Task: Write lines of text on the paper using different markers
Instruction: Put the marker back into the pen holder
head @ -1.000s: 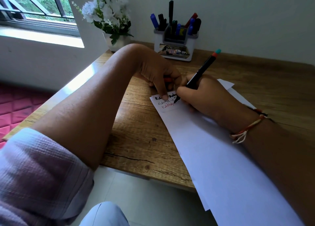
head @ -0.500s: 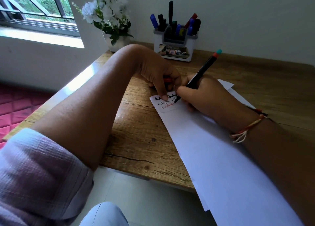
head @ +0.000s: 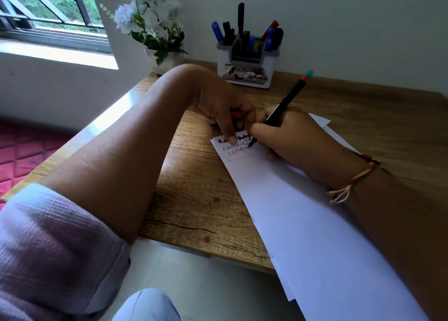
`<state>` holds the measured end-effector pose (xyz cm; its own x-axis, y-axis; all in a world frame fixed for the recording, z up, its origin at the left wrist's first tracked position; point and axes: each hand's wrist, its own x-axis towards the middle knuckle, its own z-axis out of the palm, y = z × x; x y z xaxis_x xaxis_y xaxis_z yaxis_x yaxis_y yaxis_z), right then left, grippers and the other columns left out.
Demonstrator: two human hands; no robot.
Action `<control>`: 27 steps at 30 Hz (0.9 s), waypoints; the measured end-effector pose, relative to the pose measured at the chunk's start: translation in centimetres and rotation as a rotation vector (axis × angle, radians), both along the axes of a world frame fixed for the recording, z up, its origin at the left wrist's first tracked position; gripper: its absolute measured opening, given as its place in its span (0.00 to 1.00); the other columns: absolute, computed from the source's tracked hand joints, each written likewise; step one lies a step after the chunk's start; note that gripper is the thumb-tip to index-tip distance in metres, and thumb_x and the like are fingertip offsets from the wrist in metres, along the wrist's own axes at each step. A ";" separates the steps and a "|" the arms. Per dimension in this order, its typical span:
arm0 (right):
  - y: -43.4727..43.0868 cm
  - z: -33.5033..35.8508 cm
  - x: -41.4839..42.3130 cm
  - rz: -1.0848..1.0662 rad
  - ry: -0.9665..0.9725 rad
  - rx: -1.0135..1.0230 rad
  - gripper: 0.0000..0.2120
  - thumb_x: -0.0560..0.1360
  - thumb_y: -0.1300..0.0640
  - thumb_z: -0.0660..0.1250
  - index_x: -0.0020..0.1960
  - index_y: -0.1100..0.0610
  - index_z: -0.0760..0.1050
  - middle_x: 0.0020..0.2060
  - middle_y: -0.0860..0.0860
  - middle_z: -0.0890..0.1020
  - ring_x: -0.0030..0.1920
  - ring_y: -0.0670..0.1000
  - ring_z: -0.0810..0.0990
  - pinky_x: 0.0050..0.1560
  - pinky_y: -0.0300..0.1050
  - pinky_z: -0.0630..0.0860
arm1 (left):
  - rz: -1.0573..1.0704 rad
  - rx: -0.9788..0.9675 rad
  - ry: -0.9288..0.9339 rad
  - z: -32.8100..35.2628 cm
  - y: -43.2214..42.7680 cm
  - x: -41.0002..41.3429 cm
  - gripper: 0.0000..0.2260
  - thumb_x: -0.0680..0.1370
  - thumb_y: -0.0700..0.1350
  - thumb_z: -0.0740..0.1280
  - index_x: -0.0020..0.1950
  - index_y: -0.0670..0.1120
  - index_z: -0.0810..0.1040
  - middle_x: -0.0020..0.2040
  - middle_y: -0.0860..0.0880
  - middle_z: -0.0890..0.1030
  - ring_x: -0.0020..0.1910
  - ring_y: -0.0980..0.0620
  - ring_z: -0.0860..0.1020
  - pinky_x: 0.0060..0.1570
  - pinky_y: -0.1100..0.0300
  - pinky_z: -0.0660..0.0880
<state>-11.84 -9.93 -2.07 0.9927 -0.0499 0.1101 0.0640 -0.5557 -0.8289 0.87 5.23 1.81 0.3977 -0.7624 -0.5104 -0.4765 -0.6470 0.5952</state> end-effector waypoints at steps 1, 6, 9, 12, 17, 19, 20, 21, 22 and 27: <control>0.0 0.0 0.0 -0.007 -0.001 -0.003 0.08 0.74 0.55 0.69 0.36 0.52 0.76 0.27 0.45 0.78 0.25 0.42 0.78 0.26 0.33 0.72 | 0.000 0.001 -0.001 0.0 0.0 0.0 0.15 0.71 0.33 0.74 0.51 0.50 0.79 0.44 0.52 0.83 0.50 0.45 0.82 0.43 0.55 0.77; -0.1 -0.3 0.1 -0.019 0.004 0.034 0.08 0.74 0.54 0.70 0.36 0.51 0.77 0.27 0.45 0.78 0.25 0.40 0.78 0.27 0.33 0.73 | 0.000 0.003 -0.014 0.0 0.0 -0.1 0.15 0.71 0.34 0.74 0.50 0.51 0.79 0.43 0.52 0.83 0.48 0.45 0.81 0.42 0.55 0.75; -0.1 -0.3 0.2 -0.022 0.009 0.021 0.07 0.73 0.53 0.70 0.37 0.51 0.77 0.26 0.44 0.79 0.26 0.41 0.79 0.28 0.35 0.75 | 0.004 0.003 -0.009 0.0 0.0 -0.2 0.16 0.71 0.33 0.74 0.51 0.51 0.79 0.44 0.52 0.83 0.49 0.44 0.81 0.43 0.54 0.76; -0.2 -0.4 0.3 -0.037 0.014 0.017 0.07 0.73 0.53 0.69 0.37 0.52 0.77 0.24 0.40 0.79 0.25 0.41 0.79 0.28 0.35 0.75 | 0.004 0.004 -0.017 0.1 0.0 -0.2 0.16 0.71 0.33 0.74 0.52 0.51 0.79 0.46 0.50 0.81 0.51 0.42 0.80 0.47 0.50 0.75; -0.3 -0.2 0.2 0.026 0.012 -0.039 0.07 0.73 0.54 0.67 0.37 0.53 0.77 0.24 0.45 0.76 0.25 0.44 0.77 0.29 0.40 0.74 | 0.001 0.012 -0.003 0.1 -0.1 -0.2 0.15 0.72 0.33 0.74 0.52 0.50 0.79 0.47 0.49 0.83 0.52 0.42 0.81 0.47 0.51 0.76; -0.3 -0.3 0.1 0.018 0.003 -0.044 0.07 0.73 0.54 0.67 0.37 0.53 0.77 0.24 0.45 0.77 0.25 0.44 0.78 0.28 0.38 0.74 | 0.007 0.010 0.001 0.1 -0.1 -0.1 0.15 0.72 0.33 0.73 0.53 0.49 0.79 0.48 0.48 0.83 0.54 0.40 0.81 0.46 0.52 0.76; -0.4 -0.2 0.2 -0.006 -0.005 -0.048 0.06 0.73 0.54 0.67 0.37 0.52 0.77 0.24 0.45 0.77 0.25 0.44 0.78 0.27 0.37 0.74 | 0.014 0.009 0.005 0.1 -0.1 -0.1 0.15 0.72 0.32 0.73 0.53 0.49 0.79 0.48 0.48 0.82 0.55 0.39 0.81 0.46 0.52 0.77; -0.5 -0.2 0.2 -0.034 -0.012 -0.055 0.06 0.73 0.53 0.67 0.38 0.52 0.77 0.25 0.45 0.77 0.24 0.44 0.78 0.27 0.36 0.74 | 0.020 0.010 0.006 0.0 -0.1 -0.1 0.16 0.72 0.32 0.73 0.54 0.49 0.79 0.49 0.48 0.82 0.56 0.37 0.81 0.46 0.52 0.77; -0.5 -0.2 0.3 -0.056 -0.013 -0.063 0.06 0.73 0.53 0.67 0.38 0.52 0.77 0.25 0.45 0.78 0.24 0.43 0.79 0.27 0.36 0.75 | 0.024 0.012 0.005 0.0 -0.1 -0.1 0.16 0.72 0.32 0.74 0.54 0.49 0.79 0.50 0.47 0.82 0.57 0.37 0.81 0.47 0.52 0.77; -0.6 -0.1 0.3 -0.075 0.009 -0.071 0.06 0.74 0.52 0.67 0.38 0.51 0.76 0.27 0.46 0.78 0.24 0.42 0.78 0.29 0.37 0.75 | 0.002 0.017 -0.025 0.2 -0.1 -0.4 0.17 0.71 0.33 0.74 0.56 0.48 0.79 0.55 0.41 0.82 0.58 0.35 0.80 0.52 0.43 0.78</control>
<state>-11.57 -10.52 -2.15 0.9873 -0.1166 0.1075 0.0130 -0.6158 -0.7878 0.50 5.13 2.04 0.4120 -0.7528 -0.5133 -0.4894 -0.6580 0.5722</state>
